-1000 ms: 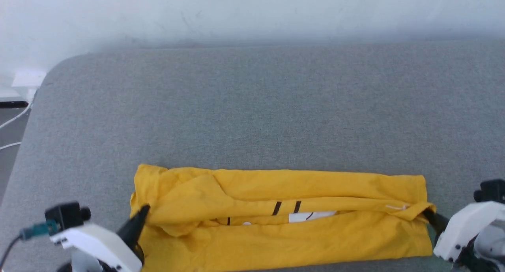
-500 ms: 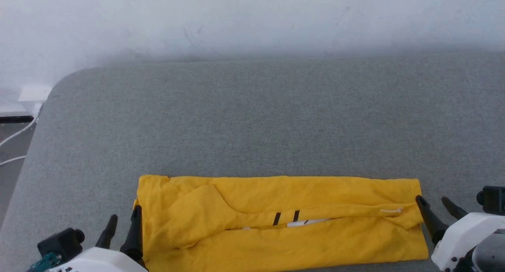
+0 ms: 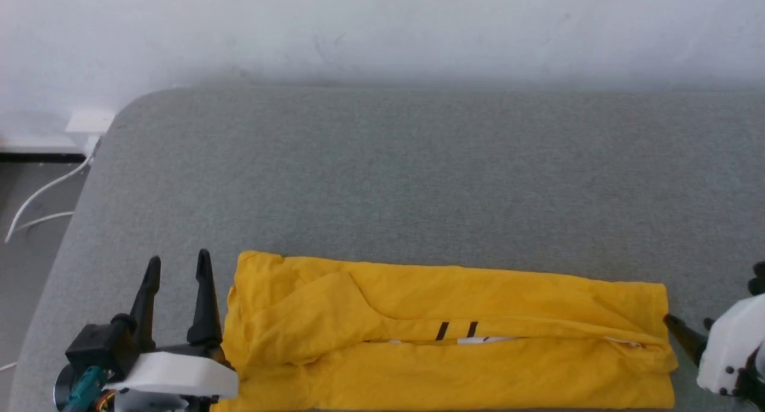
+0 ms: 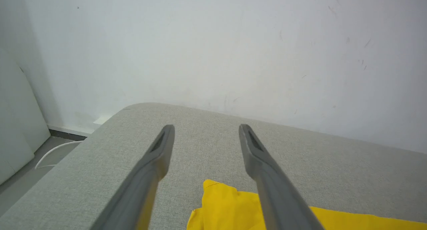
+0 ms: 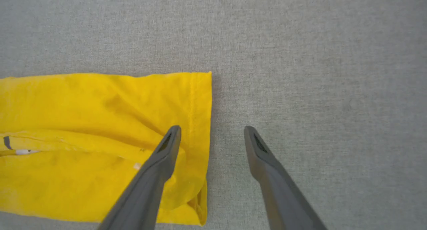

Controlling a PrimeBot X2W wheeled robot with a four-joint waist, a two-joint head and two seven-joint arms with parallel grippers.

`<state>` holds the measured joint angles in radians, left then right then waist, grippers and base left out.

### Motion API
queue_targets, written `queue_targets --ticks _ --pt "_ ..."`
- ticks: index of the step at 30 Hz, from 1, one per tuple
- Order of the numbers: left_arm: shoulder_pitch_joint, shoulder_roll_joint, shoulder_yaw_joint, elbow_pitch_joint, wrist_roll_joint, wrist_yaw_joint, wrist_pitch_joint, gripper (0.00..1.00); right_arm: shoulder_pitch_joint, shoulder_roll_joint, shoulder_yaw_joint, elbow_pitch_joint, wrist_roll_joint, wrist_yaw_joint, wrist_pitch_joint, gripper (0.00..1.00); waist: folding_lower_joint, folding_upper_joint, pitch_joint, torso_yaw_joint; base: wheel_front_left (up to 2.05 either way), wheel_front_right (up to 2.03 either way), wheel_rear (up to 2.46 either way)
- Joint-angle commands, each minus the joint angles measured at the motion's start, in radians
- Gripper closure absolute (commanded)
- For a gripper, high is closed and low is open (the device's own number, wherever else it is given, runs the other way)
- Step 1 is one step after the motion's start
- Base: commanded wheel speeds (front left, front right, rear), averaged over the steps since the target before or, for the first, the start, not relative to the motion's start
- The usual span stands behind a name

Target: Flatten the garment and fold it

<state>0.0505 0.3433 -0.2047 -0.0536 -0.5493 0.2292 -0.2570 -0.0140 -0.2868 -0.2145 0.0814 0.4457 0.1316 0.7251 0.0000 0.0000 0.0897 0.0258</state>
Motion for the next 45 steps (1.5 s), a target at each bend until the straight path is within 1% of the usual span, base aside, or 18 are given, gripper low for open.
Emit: queue_targets --ticks 1,7,10,14,15,16,17,22,27,30,34,37,40,43,45 --pt "-0.018 -0.022 0.019 -0.022 0.067 -0.018 -0.004 0.0 -0.035 0.008 0.02 0.032 0.016 -0.001 0.027 0.0 0.0 0.0 0.021 0.024 0.0 0.0 0.0" --pt "-0.009 -0.065 0.033 -0.032 0.174 -0.063 -0.005 0.0 -0.076 0.035 0.075 0.128 0.033 -0.001 0.075 0.0 0.0 0.0 0.042 0.042 0.0 0.0 0.0" --pt "-0.007 -0.076 0.036 -0.029 0.194 -0.072 -0.005 0.0 -0.077 0.046 0.09 0.161 0.04 -0.001 0.097 0.0 0.0 0.0 0.046 0.044 0.0 0.0 0.0" --pt "-0.005 -0.089 0.043 -0.016 0.22 -0.09 -0.005 0.0 -0.066 0.07 0.114 0.221 0.061 -0.001 0.176 0.0 0.0 0.0 0.049 0.045 0.0 0.0 0.0" --pt "-0.004 -0.092 0.045 -0.013 0.224 -0.094 -0.005 0.0 -0.064 0.074 0.116 0.234 0.065 -0.001 0.197 0.5 0.0 0.0 0.048 0.044 0.0 0.0 0.0" --pt "-0.003 -0.095 0.048 -0.008 0.227 -0.097 -0.005 0.0 -0.064 0.077 0.119 0.24 0.068 -0.001 0.212 0.69 0.0 0.0 0.047 0.043 0.0 0.0 0.0" --pt "-0.003 -0.098 0.051 -0.006 0.229 -0.101 -0.005 0.0 -0.066 0.082 0.12 0.242 0.071 -0.001 0.218 1.0 0.0 0.0 0.046 0.042 0.0 0.0 0.0" --pt "0.01 -0.104 0.064 0.01 0.239 -0.115 -0.005 0.0 -0.084 0.077 0.132 0.217 0.069 -0.001 0.215 1.0 0.0 0.0 0.024 0.032 0.0 0.0 0.0" --pt "0.025 -0.105 0.074 0.024 0.233 -0.123 -0.005 0.0 -0.102 0.046 0.131 0.157 0.063 -0.001 0.2 1.0 0.0 0.0 0.004 0.02 0.0 0.0 0.0" --pt "0.029 -0.104 0.083 0.021 0.231 -0.122 -0.005 0.0 -0.106 0.019 0.107 0.12 0.053 -0.001 0.209 1.0 0.0 0.0 -0.004 0.01 0.0 0.0 0.0" --pt "0.036 -0.103 0.092 0.011 0.229 -0.121 -0.005 0.0 -0.098 -0.017 0.033 0.085 0.032 -0.001 0.226 1.0 0.0 0.0 -0.008 0.0 0.0 0.0 0.0" --pt "0.04 -0.104 0.096 0.005 0.231 -0.119 -0.005 0.0 -0.085 -0.044 -0.044 0.072 0.023 -0.001 0.24 1.0 0.0 0.0 -0.008 -0.005 0.0 0.0 0.0" --pt "0.044 -0.107 0.094 0.001 0.234 -0.118 -0.005 0.0 -0.069 -0.057 -0.129 0.066 0.0 -0.001 0.264 1.0 0.0 0.0 -0.006 -0.008 0.0 0.0 0.0" --pt "0.046 -0.111 0.088 0.0 0.237 -0.118 -0.005 0.0 -0.056 -0.044 -0.198 0.047 -0.026 -0.001 0.294 1.0 0.0 0.0 -0.004 -0.011 0.0 0.0 0.0" --pt "0.047 -0.113 0.085 0.0 0.239 -0.118 -0.005 0.0 -0.053 -0.013 -0.228 0.031 -0.026 -0.001 0.325 1.0 0.0 0.0 -0.004 -0.014 0.0 0.0 0.0"
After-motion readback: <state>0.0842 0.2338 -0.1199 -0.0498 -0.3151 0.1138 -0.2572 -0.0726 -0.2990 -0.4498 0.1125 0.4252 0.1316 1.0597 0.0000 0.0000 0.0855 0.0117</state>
